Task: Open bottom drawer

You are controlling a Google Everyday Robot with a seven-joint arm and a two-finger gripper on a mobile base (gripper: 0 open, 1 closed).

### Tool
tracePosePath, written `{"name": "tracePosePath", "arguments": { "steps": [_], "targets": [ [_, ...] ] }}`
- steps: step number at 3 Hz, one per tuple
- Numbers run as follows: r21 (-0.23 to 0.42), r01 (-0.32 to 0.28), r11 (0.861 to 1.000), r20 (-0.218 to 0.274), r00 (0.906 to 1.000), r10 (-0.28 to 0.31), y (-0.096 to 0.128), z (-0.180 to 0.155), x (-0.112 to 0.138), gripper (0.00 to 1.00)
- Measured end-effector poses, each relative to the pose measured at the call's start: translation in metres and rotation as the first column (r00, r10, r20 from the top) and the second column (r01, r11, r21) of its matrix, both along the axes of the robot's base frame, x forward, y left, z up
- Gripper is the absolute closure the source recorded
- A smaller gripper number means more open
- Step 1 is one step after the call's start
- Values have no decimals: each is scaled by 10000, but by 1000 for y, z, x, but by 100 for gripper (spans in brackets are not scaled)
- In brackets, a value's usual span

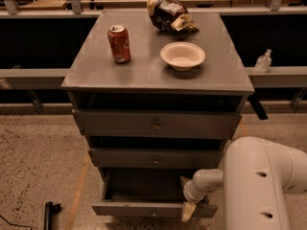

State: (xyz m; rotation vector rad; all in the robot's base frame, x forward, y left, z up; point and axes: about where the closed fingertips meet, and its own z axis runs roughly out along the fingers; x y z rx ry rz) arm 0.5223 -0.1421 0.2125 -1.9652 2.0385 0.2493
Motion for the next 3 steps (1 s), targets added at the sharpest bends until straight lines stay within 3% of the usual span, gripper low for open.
{"name": "tracePosePath", "arguments": {
  "steps": [1, 3],
  "targets": [
    [342, 173, 9993, 224, 9996, -181, -10, 12, 4, 17],
    [1586, 617, 9854, 776, 9942, -747, -38, 71, 3, 64]
  ]
}}
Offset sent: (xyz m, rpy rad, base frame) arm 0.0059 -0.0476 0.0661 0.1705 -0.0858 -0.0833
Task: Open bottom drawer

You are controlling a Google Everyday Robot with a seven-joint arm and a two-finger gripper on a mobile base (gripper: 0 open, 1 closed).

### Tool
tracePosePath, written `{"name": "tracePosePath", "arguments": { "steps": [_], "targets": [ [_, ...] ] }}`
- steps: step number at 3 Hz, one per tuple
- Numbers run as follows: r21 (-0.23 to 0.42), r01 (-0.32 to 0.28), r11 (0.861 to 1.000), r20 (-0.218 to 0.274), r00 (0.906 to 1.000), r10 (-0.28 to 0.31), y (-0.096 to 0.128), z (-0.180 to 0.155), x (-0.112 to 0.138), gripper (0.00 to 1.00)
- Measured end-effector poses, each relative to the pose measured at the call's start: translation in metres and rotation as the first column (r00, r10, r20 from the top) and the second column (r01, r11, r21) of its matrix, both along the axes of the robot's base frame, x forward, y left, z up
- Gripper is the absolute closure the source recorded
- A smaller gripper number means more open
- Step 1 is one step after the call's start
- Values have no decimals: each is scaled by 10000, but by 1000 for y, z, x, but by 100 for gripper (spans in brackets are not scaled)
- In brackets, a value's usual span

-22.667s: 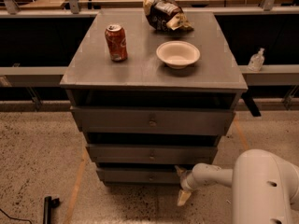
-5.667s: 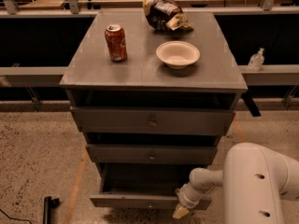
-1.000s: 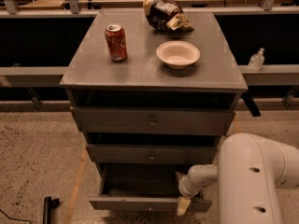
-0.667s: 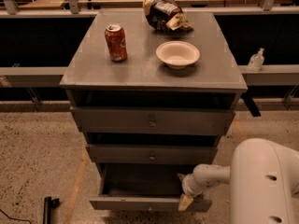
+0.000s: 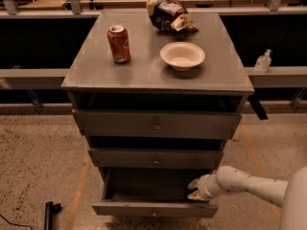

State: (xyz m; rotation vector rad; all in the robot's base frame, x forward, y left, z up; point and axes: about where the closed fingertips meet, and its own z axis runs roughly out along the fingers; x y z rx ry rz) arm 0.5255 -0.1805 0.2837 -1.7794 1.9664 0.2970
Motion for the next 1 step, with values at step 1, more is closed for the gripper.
{"name": "tracePosePath", "arguments": {
  "steps": [1],
  "targets": [
    [29, 48, 10000, -15, 10000, -48, -2, -1, -3, 61]
  ]
}}
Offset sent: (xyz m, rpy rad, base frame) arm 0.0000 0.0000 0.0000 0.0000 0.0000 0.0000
